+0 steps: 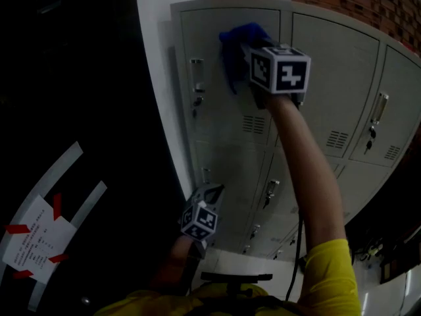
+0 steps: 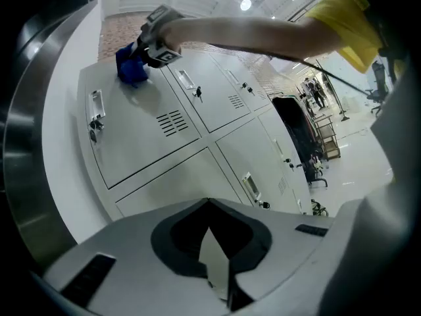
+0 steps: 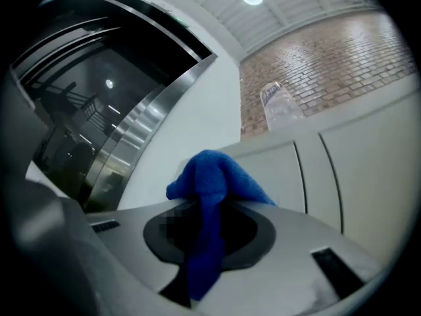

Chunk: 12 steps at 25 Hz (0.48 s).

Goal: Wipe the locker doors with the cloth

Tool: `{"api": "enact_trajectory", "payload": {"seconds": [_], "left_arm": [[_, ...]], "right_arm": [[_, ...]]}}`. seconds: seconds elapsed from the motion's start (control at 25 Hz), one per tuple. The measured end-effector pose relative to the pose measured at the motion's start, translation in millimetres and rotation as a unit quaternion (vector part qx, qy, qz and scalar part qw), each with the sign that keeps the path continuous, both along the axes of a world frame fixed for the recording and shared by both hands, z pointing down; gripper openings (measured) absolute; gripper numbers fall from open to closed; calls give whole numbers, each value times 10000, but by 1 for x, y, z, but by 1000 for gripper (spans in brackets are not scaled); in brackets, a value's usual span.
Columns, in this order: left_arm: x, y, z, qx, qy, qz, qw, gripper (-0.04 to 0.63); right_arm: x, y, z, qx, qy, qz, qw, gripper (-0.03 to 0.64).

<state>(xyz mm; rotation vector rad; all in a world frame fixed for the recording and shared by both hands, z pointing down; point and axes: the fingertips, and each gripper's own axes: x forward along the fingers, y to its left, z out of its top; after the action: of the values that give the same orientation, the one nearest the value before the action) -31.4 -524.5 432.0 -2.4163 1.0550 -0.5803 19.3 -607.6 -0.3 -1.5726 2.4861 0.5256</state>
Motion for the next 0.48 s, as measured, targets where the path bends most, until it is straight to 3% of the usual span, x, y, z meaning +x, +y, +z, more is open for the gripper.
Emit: {"api": "enact_trajectory", "payload": {"seconds": [0.12, 0.24, 0.36, 0.48], "left_arm": [[-5, 4, 0, -2, 41, -54, 10000, -6], [-16, 3, 7, -45, 39, -142, 9999, -6], [-29, 2, 7, -57, 118, -301, 9995, -6], [-37, 3, 7, -81, 112, -341, 9993, -6]], "right_arm": [[2, -8, -56, -2, -20, 254, 9997, 71], [6, -11, -58, 19, -4, 411, 9992, 72], [2, -14, 6, -158, 110, 270, 9995, 72], [5, -20, 123, -338, 160, 205, 9991, 72]]}}
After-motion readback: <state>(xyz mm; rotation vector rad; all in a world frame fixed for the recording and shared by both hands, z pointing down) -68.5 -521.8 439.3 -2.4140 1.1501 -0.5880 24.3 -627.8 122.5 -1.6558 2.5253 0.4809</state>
